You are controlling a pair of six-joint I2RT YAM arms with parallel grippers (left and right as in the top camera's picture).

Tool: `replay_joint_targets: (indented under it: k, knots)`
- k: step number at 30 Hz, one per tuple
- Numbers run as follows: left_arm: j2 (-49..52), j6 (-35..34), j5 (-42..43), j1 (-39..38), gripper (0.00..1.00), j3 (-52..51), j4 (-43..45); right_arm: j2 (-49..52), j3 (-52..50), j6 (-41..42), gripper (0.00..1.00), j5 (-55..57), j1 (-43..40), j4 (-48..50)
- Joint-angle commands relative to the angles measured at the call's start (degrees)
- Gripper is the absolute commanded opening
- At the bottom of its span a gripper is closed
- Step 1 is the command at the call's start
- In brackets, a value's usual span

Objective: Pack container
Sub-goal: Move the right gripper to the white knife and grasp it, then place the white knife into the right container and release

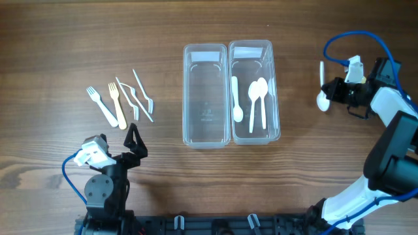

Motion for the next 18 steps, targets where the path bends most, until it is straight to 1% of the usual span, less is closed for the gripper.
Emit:
replay_joint_targets:
  k: [1,5,8,13,18]
  knots:
    - [-0.31,1.16,0.50,0.52,1.00,-0.31,0.15,-3.08,0.72,0.92,0.04,-18.58,0.46,0.07]
    - [-0.31,1.16,0.50,0.52,1.00,-0.31,0.15,-3.17,0.72,0.94,0.04,-31.26,0.50,0.13]
    - [-0.31,1.16,0.50,0.52,1.00,-0.31,0.15,-3.17,0.72,0.70,0.05,-37.20,1.05,0.17]
    - [-0.31,1.16,0.48,0.52,1.00,-0.31,0.15,-3.17,0.72,0.48,0.04,-41.64,3.61,0.61]
    - [-0.31,1.16,0.48,0.52,1.00,-0.31,0.13,-3.50,0.72,0.52,0.04,-41.83,8.68,1.81]
